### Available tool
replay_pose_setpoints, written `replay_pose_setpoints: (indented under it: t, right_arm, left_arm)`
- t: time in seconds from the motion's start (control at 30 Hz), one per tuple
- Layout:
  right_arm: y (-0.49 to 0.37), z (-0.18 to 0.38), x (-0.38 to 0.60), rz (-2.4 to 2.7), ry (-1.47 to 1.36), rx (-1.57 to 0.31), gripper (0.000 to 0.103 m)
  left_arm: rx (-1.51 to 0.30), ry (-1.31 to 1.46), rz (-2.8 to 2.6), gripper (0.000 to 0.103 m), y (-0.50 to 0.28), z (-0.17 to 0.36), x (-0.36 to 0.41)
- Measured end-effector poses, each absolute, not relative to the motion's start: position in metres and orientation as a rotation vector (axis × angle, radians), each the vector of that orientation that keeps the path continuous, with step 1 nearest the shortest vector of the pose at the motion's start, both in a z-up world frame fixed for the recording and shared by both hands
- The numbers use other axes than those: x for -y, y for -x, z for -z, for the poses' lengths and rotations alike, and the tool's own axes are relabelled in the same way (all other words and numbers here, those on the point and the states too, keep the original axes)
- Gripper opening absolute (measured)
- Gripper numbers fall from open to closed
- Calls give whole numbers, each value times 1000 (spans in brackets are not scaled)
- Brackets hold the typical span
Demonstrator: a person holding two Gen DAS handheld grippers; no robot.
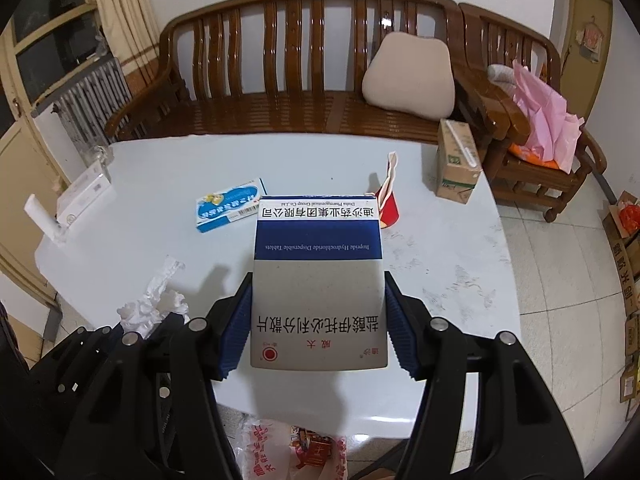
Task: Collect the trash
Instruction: 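Carry the held tissue and medicine box down over the plastic bag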
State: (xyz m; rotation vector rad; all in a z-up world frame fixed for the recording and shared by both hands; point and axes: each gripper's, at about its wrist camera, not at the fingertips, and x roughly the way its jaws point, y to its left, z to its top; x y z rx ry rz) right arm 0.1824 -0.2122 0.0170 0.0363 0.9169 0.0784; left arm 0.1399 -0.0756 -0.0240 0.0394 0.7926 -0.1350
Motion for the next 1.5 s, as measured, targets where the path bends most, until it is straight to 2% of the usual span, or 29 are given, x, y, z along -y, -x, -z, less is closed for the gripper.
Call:
replay_pose_setpoints:
  t: [0.47,0.9,1.23,1.5]
  right_arm:
    - [-81,-65,222,-112,-33,-766,59]
    - [-1,-78,225,-116,-21,-661,59]
    - [48,-47,217,-102,-16,-671,59]
    - [59,43,211,-95,-80,-858,59]
  left_arm:
    - [-686,-79,209,23,-58,-19,77]
    - [-651,-74,272,23,-2,-25,57]
    - [-707,-39,315,23,39,3,40]
    - [-880,-13,336,23,51,81,46]
